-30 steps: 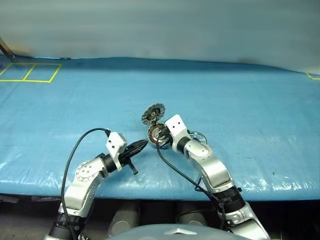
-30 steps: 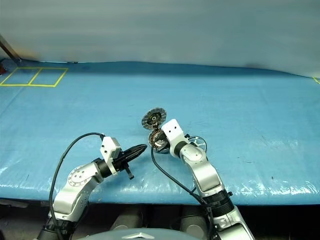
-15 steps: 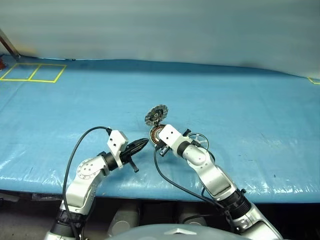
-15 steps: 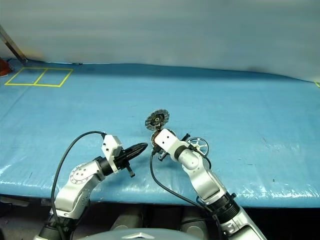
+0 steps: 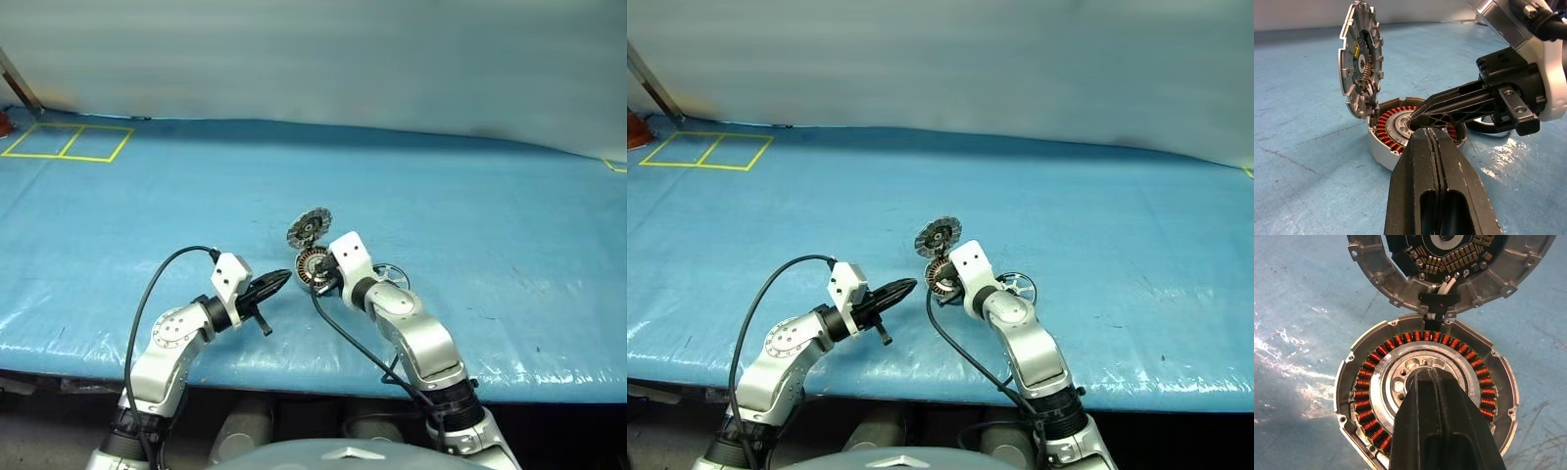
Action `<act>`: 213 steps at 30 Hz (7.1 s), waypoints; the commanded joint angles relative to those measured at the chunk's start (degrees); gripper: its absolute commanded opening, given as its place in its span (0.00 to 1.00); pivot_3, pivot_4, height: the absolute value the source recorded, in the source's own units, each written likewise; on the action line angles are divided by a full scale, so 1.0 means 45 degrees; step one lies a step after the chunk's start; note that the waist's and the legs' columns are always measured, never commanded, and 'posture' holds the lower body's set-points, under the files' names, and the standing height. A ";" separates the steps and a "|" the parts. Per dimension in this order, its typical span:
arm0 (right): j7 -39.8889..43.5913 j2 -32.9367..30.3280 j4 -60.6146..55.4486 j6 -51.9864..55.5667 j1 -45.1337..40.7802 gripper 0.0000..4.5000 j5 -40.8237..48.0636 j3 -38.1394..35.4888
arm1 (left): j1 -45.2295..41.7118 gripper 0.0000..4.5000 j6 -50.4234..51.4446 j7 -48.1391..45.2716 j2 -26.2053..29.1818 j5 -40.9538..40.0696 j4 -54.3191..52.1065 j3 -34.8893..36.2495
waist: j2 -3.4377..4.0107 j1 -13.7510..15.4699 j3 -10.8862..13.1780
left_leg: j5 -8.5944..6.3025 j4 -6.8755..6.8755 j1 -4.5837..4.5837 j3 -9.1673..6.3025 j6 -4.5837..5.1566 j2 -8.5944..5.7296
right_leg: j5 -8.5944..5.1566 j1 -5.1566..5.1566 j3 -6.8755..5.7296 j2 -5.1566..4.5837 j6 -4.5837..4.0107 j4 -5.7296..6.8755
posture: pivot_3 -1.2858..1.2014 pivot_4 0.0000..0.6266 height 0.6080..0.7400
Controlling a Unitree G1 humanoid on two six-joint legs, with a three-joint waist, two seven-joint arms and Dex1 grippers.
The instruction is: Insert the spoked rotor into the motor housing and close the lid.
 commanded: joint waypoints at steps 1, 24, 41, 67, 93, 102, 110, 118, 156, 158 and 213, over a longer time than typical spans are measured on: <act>-0.0491 0.0125 0.1431 0.2784 0.1126 0.00 0.0426 -0.1071 | -0.0206 0.00 -0.0141 0.0056 -0.0100 0.0079 -0.0092 -0.0134 | 0.0002 0.0000 -0.0015 | 0.0000 -0.0008 0.0000 -0.0003 0.0000 0.0000 | 0.0000 0.0000 0.0000 -0.0001 0.0000 -0.0009 | 0.52 0.24 1.00; 0.0787 -0.1212 -0.1092 -0.0685 0.1695 0.00 0.1914 0.0469 | -0.0357 0.00 -0.0086 -0.0029 -0.0164 0.0189 0.0077 -0.0349 | 0.0109 -0.0037 0.0045 | -0.0010 -0.0110 -0.0157 -0.0054 0.0074 -0.0036 | -0.0015 -0.0142 -0.0064 0.0020 0.0061 -0.0156 | 0.52 0.24 1.00; 0.1839 -0.0884 -0.1544 -0.4580 0.1921 0.00 0.3302 -0.0505 | -0.0199 0.00 0.0004 -0.0162 -0.0144 -0.0180 -0.0124 -0.0260 | 0.0109 -0.0209 0.0269 | -0.0034 -0.0086 -0.0226 -0.0055 0.0076 -0.0021 | 0.0009 -0.0202 -0.0076 0.0123 0.0092 -0.0135 | 0.52 0.24 1.00; 0.5112 -0.9127 -0.3097 -0.4622 0.1407 0.94 0.1015 -0.1023 | -0.0339 0.00 0.0065 -0.1841 0.0392 -0.0819 -0.0823 -0.1016 | 0.0101 -0.0177 0.0311 | -0.0042 -0.0013 -0.0239 0.0000 0.0098 -0.0013 | 0.0046 -0.0141 -0.0051 0.0131 0.0075 -0.0118 | 0.52 0.24 1.00; 1.1086 -1.1568 -0.0340 -0.7729 -0.3984 0.94 -0.1910 0.2116 | -0.0500 0.00 0.0284 -0.1532 0.0296 -0.0592 -0.0656 -0.1225 | 0.0092 -0.0122 0.0354 | -0.0090 0.0106 -0.0246 0.0073 0.0176 -0.0028 | 0.0107 -0.0120 -0.0019 0.0093 0.0116 -0.0129 | 0.52 0.24 1.00; 1.1871 -1.1232 0.0459 -0.8129 -0.4293 0.94 -0.2352 0.2293 | -0.0257 0.00 0.0162 -0.1509 0.0383 -0.0665 -0.0695 -0.1095 | 0.0093 -0.0172 0.0353 | -0.0089 0.0107 -0.0245 0.0089 0.0173 -0.0031 | 0.0113 -0.0126 -0.0004 0.0084 0.0110 -0.0118 | 0.52 0.24 1.00; 1.2187 -1.1188 0.0512 -0.8245 -0.3894 0.94 -0.2591 0.2266 | -0.0206 0.00 0.0121 -0.1647 0.0526 -0.0551 -0.1137 -0.1341 | 0.0094 -0.0159 0.0353 | -0.0087 0.0117 -0.0244 0.0093 0.0172 -0.0032 | 0.0123 -0.0125 -0.0003 0.0084 0.0114 -0.0114 | 0.52 0.24 1.00; 1.1701 -1.1260 0.0405 -0.7723 -0.3345 0.94 -0.2166 0.1208 | -0.0397 0.00 -0.0553 -0.2119 0.0864 0.0156 -0.0961 -0.1897 | 0.0096 -0.0148 0.0352 | -0.0087 0.0123 -0.0243 0.0100 0.0172 -0.0032 | 0.0131 -0.0124 0.0003 0.0083 0.0112 -0.0112 | 0.52 0.24 1.00; 1.1120 -1.0757 0.0480 -0.6673 -0.2040 0.34 -0.1898 0.1044 | -0.0997 0.00 -0.2580 -0.2542 0.1028 0.1229 0.0500 -0.2360 | 0.0094 -0.0177 0.0346 | -0.0082 0.0162 -0.0187 0.0119 0.0187 -0.0024 | 0.0155 -0.0055 0.0009 0.0087 0.0129 -0.0100 | 0.52 0.24 1.00; 1.0988 -1.0690 0.0411 -0.6681 -0.2004 0.34 -0.1811 0.0928 | -0.1017 0.00 -0.2602 -0.2495 0.1005 0.1230 0.0515 -0.2344 | 0.0094 -0.0180 0.0345 | -0.0081 0.0164 -0.0186 0.0119 0.0187 -0.0023 | 0.0157 -0.0055 0.0009 0.0088 0.0132 -0.0099 | 0.52 0.24 1.00; 0.7473 -0.6400 0.0416 -0.6899 -0.2275 0.34 -0.0340 0.1155 | 0.2688 0.00 -0.2942 0.1832 -0.1241 0.1552 -0.0439 -0.0844 | 0.0097 -0.0172 0.0337 | -0.0064 0.0164 -0.0183 0.0148 0.0183 -0.0020 | 0.0173 -0.0148 0.0055 0.0096 0.0112 -0.0054 | 0.52 0.24 1.00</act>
